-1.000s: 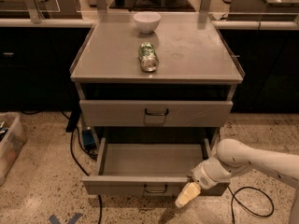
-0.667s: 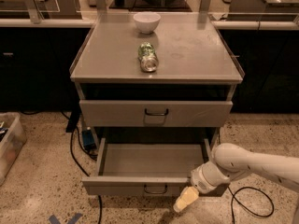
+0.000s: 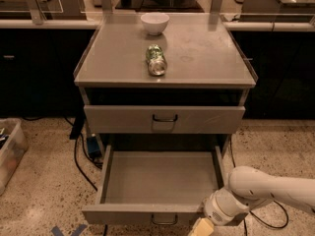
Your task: Open middle drawer
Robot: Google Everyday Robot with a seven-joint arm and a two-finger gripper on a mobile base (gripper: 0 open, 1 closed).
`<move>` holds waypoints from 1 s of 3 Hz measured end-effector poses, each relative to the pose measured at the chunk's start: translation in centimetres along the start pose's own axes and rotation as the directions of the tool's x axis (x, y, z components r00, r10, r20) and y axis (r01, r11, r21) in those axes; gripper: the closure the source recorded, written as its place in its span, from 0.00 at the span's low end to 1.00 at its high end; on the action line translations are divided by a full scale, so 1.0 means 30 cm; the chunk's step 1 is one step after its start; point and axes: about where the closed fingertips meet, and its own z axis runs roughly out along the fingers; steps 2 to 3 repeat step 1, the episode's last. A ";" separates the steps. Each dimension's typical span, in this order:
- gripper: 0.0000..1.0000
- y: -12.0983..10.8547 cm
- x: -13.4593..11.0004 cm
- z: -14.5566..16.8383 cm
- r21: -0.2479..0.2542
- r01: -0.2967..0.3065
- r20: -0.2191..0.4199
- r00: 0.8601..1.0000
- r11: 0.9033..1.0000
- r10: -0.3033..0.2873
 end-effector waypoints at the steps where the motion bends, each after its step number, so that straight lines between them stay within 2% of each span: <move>1: 0.00 0.000 0.000 0.000 0.000 0.000 0.000 1.000 1.000 0.000; 3: 0.00 0.000 0.000 0.000 0.000 0.000 0.000 1.000 1.000 0.000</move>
Offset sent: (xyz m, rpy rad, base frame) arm 0.0000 0.0000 0.0000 0.0000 0.0000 0.0000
